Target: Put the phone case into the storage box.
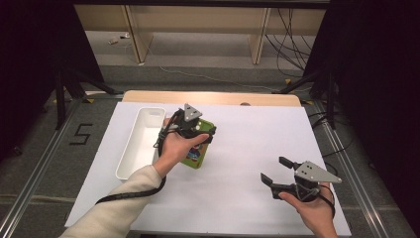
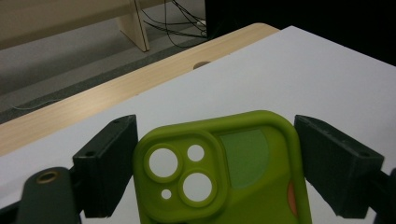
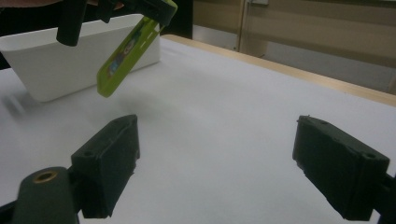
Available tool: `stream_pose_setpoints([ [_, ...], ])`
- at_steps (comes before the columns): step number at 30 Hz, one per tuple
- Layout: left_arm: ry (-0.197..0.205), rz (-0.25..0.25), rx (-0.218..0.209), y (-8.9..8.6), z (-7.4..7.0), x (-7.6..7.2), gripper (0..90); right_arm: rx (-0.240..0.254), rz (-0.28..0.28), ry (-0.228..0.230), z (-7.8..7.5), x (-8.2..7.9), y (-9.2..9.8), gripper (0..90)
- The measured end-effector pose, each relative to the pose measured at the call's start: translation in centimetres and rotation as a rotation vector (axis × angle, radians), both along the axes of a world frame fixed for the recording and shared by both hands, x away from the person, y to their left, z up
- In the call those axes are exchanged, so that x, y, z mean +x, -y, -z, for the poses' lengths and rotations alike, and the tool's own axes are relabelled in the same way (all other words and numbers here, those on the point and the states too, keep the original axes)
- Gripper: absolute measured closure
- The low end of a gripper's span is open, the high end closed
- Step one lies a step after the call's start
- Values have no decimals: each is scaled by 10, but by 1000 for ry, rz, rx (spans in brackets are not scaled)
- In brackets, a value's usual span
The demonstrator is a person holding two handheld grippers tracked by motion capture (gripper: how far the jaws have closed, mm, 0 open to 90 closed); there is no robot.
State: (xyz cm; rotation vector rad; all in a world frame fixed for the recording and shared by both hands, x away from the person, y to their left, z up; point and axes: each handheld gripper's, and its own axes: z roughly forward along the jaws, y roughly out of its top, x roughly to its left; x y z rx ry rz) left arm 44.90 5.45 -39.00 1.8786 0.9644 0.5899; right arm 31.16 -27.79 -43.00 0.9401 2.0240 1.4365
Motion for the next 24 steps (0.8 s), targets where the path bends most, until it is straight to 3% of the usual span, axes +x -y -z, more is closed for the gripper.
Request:
stream_pose_setpoints([
  [24,67,-49,-54,-20,-24,-1,163,-2,1,1,0,0,0,160],
])
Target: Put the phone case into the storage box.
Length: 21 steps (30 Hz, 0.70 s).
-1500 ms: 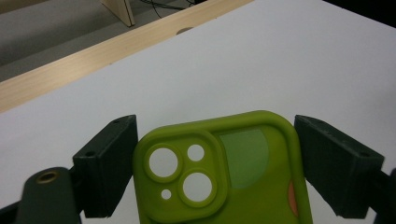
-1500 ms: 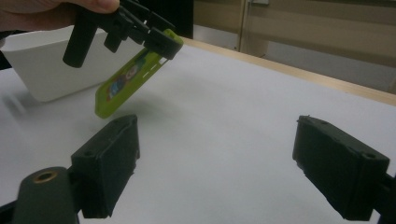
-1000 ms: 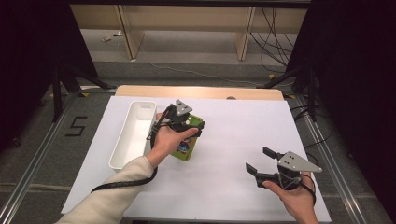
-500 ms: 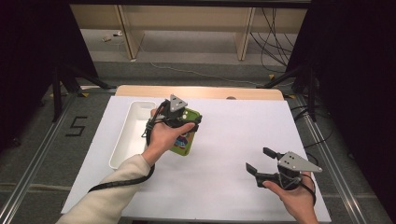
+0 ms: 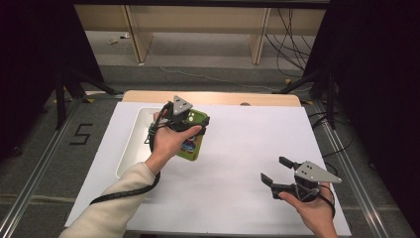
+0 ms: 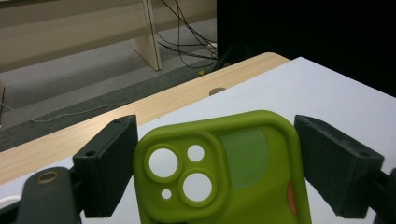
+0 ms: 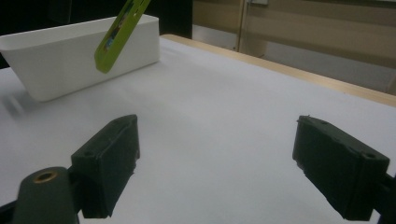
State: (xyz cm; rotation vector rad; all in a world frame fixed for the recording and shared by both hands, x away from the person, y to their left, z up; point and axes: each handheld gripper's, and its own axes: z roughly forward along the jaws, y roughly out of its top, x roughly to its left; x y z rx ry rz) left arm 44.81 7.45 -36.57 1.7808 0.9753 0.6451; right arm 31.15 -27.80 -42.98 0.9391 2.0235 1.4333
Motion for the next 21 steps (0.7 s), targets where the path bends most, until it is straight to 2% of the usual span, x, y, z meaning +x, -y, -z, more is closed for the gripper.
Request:
stream_pose_setpoints([
  [21,27,-38,-25,-17,-13,0,163,-1,0,1,0,0,0,160],
])
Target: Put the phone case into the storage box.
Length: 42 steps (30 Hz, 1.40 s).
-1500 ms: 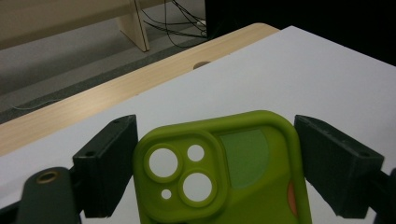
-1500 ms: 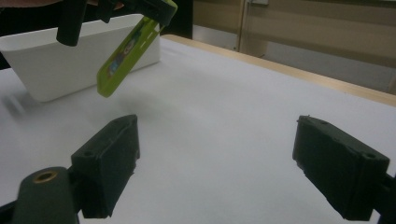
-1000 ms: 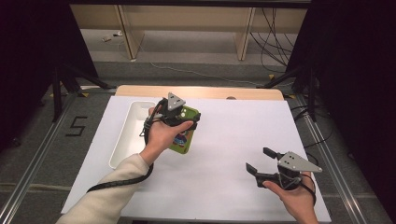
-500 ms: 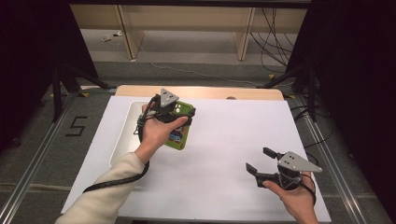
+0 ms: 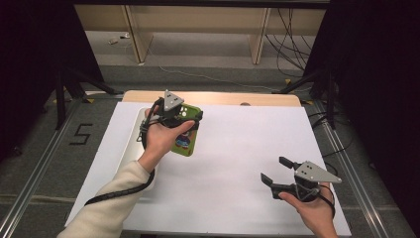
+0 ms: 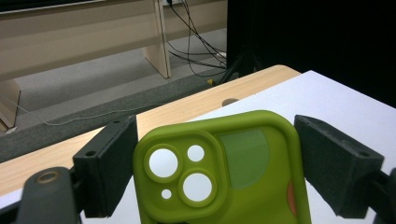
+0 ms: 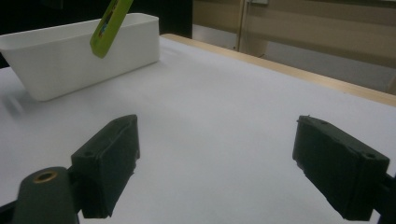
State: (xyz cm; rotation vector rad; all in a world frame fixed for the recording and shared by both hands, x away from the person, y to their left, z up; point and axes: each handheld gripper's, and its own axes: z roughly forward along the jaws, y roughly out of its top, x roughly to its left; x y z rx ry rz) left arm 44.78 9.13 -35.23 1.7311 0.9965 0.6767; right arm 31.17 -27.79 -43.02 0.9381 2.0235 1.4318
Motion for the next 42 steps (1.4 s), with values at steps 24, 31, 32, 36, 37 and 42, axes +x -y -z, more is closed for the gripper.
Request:
stream_pose_setpoints([
  [24,34,-34,-29,-16,-15,0,163,3,-5,2,0,0,0,160],
  [31,38,-48,-39,-22,-18,1,163,0,-3,1,0,0,0,160],
  [32,39,-48,-38,-22,-18,1,163,0,-3,1,0,0,0,160],
  [36,43,-56,-44,-25,-20,2,164,1,-2,1,0,0,0,160],
  [37,43,-57,-44,-26,-20,2,164,0,-1,0,0,0,0,160],
  [42,49,-70,-45,-30,-21,3,163,1,-2,1,0,0,0,160],
])
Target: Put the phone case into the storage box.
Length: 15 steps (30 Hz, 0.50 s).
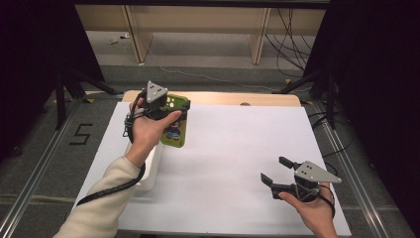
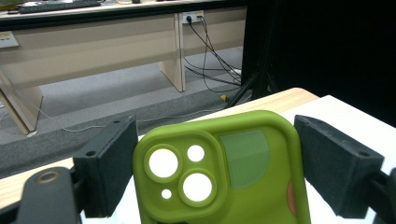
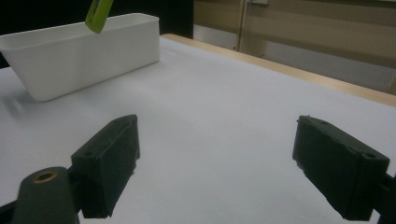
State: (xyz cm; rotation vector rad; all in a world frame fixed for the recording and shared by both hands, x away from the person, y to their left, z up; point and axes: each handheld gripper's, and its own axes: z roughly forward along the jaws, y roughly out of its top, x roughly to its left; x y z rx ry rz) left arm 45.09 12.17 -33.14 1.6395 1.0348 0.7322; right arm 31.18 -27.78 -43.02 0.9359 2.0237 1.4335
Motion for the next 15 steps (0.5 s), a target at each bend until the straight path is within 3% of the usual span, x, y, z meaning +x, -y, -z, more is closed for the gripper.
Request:
stream_pose_setpoints([
  [15,6,-26,-14,-10,-2,3,163,2,-2,0,0,0,0,160],
])
